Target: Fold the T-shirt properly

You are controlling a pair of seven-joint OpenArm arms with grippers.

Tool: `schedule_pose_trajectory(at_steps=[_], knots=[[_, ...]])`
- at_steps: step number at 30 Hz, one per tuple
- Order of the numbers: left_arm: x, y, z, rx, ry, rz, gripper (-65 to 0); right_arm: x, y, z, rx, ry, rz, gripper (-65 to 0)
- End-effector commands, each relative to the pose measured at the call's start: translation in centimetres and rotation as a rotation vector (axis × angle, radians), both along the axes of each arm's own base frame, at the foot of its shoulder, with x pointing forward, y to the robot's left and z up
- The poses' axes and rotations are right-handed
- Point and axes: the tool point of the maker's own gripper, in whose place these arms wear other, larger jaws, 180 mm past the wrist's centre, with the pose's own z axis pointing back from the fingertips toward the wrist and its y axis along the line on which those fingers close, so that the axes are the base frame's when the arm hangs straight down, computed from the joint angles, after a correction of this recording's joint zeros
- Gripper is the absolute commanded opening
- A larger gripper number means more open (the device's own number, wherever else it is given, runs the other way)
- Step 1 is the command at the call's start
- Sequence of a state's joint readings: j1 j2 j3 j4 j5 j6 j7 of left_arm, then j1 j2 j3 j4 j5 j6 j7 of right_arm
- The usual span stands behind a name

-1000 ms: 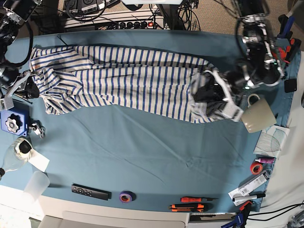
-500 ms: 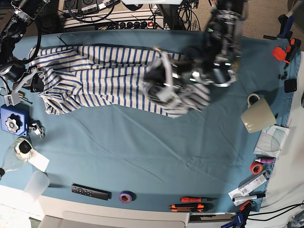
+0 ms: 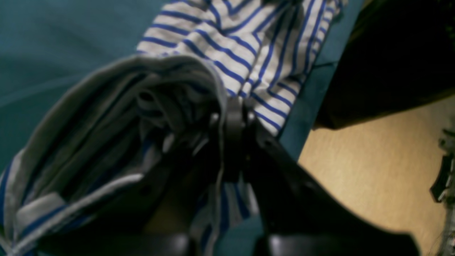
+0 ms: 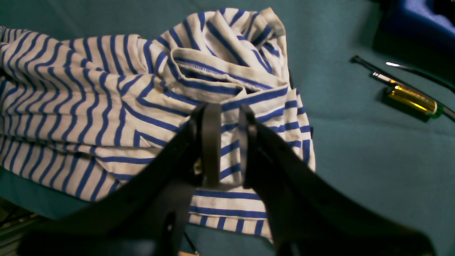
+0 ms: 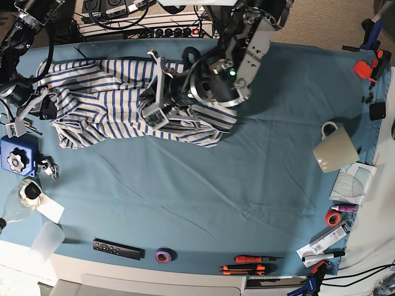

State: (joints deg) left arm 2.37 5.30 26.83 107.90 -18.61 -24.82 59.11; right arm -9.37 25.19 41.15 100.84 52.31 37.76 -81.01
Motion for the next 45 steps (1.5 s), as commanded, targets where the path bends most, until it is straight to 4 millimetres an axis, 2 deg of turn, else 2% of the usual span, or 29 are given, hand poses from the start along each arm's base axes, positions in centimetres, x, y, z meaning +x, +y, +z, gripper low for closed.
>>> schedule_pose_trajectory(at_steps=[1,4,10,22,26,32,40,45], knots=[[0.3,-1.3,1.8,-0.069,-0.03,-0.002,-65.0,0.6,-0.5,1.4,-0.021,-0.043,0.004,-55.3],[0.7,-1.6,1.6,-0.053,-0.052,0.011,-65.0,0.6,-0.5,1.4,-0.02,-0.043,0.004,-55.3],[2.4,-0.9,1.3,-0.034,-0.069,0.111,-65.0,0.6,-0.5,1.4,-0.02,-0.043,0.004,-55.3],[2.1,-1.7,-0.8,-0.042,-0.026,0.1,-65.0,0.6,-0.5,1.4,-0.02,-0.044,0.004,-55.3],[1.5,-2.4,-0.6,-0.051,-0.031,0.076,-65.0,0.6,-0.5,1.4,-0.02,-0.044,0.004,-55.3],[-0.1,-4.7,0.4,-0.06,-0.101,0.011,-65.0,0.6,-0.5,1.4,-0.02,-0.044,0.004,-55.3],[3.0,-4.8,0.9,0.016,-0.184,0.061,-65.0,0.6,-0.5,1.3,-0.02,-0.043,0.004,-55.3],[2.9,-4.9,0.2,0.021,-0.16,0.053,-65.0,0.6,-0.5,1.3,-0.02,-0.043,0.004,-55.3]])
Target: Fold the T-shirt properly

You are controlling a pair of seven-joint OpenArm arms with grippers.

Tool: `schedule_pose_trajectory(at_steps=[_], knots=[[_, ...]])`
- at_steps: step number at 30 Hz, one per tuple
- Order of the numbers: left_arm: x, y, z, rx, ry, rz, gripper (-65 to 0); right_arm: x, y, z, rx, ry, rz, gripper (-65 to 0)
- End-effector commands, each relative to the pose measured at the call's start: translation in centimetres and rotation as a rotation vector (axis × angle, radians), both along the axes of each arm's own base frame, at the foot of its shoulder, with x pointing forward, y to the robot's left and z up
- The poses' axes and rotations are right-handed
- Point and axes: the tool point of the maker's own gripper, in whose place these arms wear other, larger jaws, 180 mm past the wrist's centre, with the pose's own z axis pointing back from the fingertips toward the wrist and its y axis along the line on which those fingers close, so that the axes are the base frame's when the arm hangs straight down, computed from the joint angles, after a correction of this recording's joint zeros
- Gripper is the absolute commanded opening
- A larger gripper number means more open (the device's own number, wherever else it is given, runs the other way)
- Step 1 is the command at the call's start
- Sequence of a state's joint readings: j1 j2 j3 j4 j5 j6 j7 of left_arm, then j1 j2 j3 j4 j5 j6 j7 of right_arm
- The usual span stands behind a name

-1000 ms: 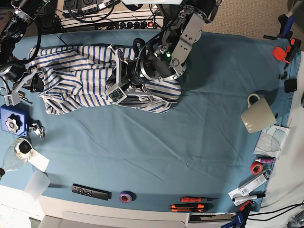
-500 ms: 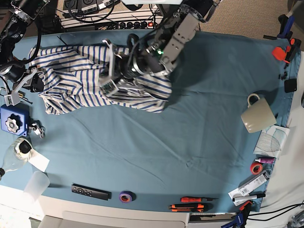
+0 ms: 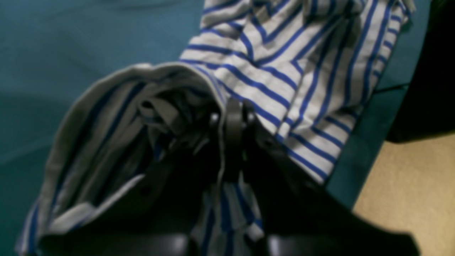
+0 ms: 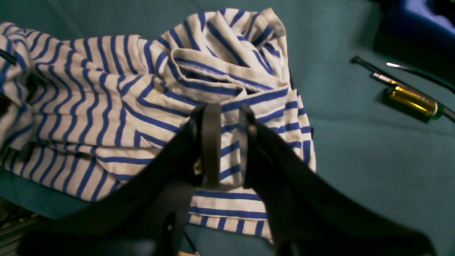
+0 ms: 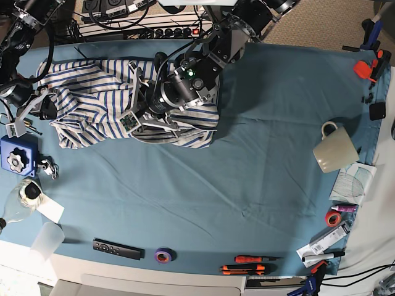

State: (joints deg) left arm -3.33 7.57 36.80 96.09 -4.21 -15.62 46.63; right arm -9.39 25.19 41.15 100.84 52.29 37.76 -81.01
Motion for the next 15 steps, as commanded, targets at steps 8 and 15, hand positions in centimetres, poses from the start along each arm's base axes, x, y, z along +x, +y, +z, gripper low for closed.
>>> schedule_pose_trajectory(at_steps=[8,15], knots=[[-2.4,-2.6,2.0,-0.105,-0.01,-0.18,-51.0,0.6,-0.5,1.4,-0.021,-0.043,0.004,-55.3],[-4.2,-3.7,4.1,-0.248,0.073,-0.247,-35.1,0.4,-1.3,1.0,-0.063,-0.02,-0.018,-55.3]])
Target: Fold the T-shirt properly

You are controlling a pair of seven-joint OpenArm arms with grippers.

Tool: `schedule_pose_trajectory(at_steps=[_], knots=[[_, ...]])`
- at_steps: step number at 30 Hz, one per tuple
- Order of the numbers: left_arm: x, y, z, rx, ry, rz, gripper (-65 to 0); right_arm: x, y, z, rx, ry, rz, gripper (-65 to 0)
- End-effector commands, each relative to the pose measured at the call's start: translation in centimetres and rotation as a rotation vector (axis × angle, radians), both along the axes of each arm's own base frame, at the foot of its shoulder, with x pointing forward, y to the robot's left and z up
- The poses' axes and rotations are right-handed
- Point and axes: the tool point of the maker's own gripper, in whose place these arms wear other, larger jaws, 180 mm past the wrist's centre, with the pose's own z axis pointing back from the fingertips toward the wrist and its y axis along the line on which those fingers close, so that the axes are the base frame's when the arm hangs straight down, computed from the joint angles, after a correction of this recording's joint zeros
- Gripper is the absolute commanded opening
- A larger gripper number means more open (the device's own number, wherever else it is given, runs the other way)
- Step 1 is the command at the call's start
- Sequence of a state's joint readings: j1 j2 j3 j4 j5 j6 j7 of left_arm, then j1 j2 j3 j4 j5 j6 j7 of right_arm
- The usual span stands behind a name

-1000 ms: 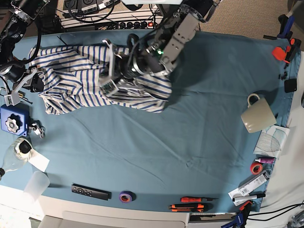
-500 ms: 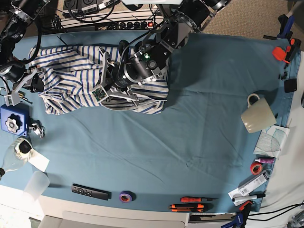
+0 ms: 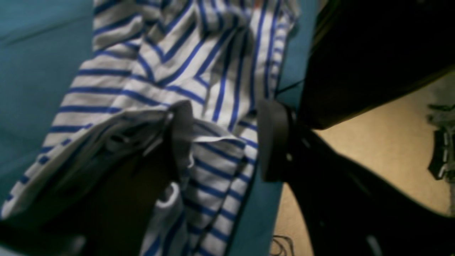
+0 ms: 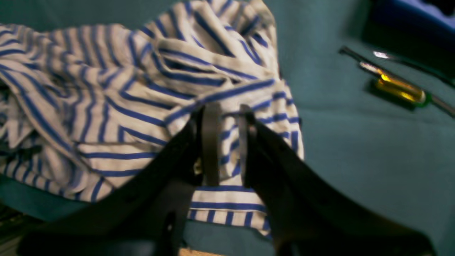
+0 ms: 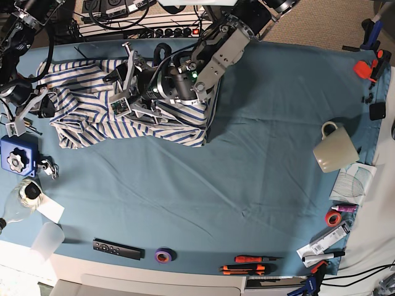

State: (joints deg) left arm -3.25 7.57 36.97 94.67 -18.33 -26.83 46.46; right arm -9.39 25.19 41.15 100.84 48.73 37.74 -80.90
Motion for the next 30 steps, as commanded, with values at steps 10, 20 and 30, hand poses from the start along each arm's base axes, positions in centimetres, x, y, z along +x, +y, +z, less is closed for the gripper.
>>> schedule_pose_trajectory(at_steps=[10,20,30], knots=[[5.1,3.4,8.1,-0.05,-0.195,0.265,-41.6,0.7,-1.3,1.4,-0.06,-0.045,-0.017,-55.3],[13.8,17.6,3.2,0.252,-0.101,0.841,-59.1,0.9,-2.2,1.5,-0.097,-0.054,-0.057,-55.3],[10.7,22.9,-2.8,0.457,0.011,0.862,-65.0,1.6,-2.2,2.2,-0.092,-0.109,-0.056,-55.3]])
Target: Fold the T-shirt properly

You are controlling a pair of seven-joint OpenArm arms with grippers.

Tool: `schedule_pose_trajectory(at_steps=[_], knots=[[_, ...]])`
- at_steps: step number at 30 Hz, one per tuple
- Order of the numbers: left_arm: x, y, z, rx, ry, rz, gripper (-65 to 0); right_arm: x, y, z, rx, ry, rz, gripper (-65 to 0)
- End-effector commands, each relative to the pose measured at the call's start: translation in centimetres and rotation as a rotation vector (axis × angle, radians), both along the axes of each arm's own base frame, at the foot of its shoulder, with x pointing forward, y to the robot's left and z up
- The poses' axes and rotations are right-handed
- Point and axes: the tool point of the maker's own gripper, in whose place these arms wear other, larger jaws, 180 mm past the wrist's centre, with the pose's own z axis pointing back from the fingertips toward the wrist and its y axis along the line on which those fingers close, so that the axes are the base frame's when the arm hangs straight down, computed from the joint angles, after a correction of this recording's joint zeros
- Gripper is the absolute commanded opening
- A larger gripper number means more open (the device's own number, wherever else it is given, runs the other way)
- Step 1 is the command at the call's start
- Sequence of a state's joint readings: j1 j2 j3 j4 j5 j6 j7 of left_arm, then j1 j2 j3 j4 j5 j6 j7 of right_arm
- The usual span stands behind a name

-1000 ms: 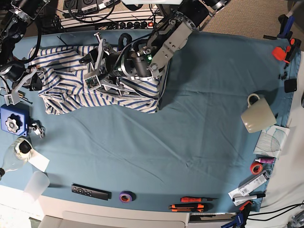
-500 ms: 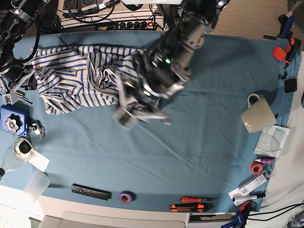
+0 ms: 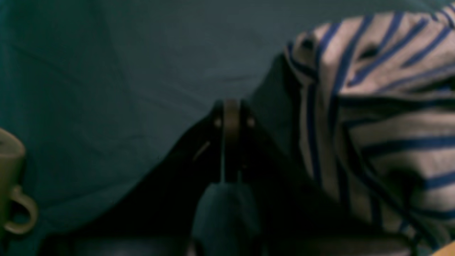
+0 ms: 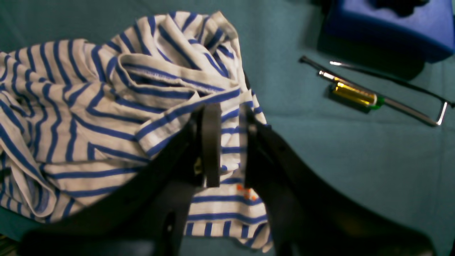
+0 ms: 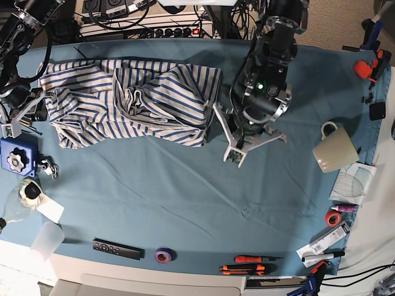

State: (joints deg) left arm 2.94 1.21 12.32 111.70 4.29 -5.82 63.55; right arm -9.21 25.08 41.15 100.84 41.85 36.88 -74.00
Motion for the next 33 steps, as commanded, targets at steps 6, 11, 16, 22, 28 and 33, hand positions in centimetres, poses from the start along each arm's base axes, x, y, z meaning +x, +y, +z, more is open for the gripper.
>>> schedule_pose_trajectory(at_steps=[6,11,16,22,28,33], knots=[[-2.3,-3.7,0.2,-0.172,0.062,-0.115,-65.0,0.8,-0.5,1.7,-0.02,-0.057,0.001,-55.3],[-4.4,-6.1,0.3,-0.285,0.115,-0.218,-65.0,0.8,-0.5,1.7,-0.019,-0.058,0.0,-55.3],[-5.6,-8.0,1.1,-0.395,0.142,-0.272,-65.0,0.9,-0.6,1.7,-0.017,-0.063,-0.006,-55.3],[-10.5,-13.4,2.1,-0.444,0.171,-0.518,-65.0,0.9,-0.6,1.8,-0.016,-0.065,-0.006,-55.3],[-14.9,-18.4,3.1,-0.372,0.113,-0.731,-65.0,0.9,-0.5,1.8,-0.014,-0.067,-0.005,-55.3],[-14.0,-18.7,3.2,-0.261,0.066,-0.684,-65.0,0.9,-0.5,1.8,-0.014,-0.066,-0.005,-55.3]])
